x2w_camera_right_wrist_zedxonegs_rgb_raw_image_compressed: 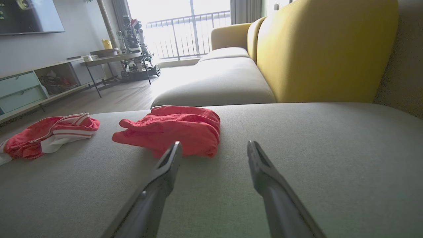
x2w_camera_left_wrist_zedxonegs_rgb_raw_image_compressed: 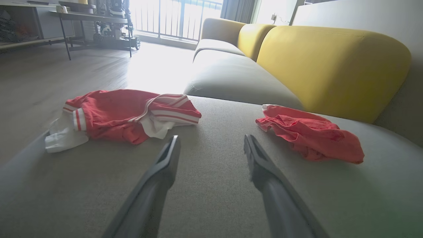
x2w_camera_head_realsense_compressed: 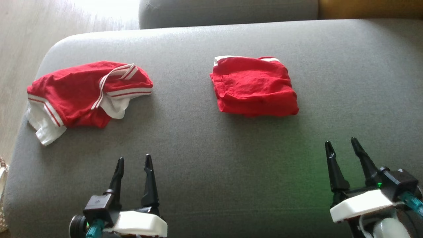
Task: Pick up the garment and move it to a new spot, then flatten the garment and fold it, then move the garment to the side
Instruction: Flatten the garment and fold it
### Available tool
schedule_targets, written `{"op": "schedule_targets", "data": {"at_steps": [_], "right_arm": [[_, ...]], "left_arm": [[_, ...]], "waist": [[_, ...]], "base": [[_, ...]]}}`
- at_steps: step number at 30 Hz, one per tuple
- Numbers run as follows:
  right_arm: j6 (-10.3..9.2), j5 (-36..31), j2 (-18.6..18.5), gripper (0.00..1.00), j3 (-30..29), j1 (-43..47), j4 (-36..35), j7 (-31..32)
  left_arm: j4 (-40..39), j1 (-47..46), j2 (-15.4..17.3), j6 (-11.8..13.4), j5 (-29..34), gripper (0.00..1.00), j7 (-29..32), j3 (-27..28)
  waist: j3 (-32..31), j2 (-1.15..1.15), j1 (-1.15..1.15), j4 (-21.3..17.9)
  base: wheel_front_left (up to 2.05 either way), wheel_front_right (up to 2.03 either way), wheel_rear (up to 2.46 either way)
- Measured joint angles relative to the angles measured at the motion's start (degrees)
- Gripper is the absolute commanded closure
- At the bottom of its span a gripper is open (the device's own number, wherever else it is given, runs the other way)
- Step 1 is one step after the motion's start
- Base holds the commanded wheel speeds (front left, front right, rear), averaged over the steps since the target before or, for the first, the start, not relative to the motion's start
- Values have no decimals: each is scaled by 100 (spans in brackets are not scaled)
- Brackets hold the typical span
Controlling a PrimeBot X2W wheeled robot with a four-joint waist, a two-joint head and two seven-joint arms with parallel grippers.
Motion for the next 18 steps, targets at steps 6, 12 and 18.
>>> {"op": "schedule_targets", "data": {"at_steps": [6, 12, 18], "right_arm": [[0, 459, 7, 100, 299, -402, 353, 1], [0, 617, -1, 100, 423, -1869, 1123, 0], [0, 527, -16, 100, 414, -3110, 2328, 0]], "left_arm": [[4, -54, 1, -43, 42, 0, -1, -146], [93, -392, 2, -100, 41, 0, -1, -402], [238, -645, 0, -172, -126, 0, -1, -732]], "waist": [[181, 0, 0, 105], [461, 0, 2, 299], [726, 0, 2, 631]], "base": [[0, 0, 0], [0, 0, 0], [0, 0, 0]]}}
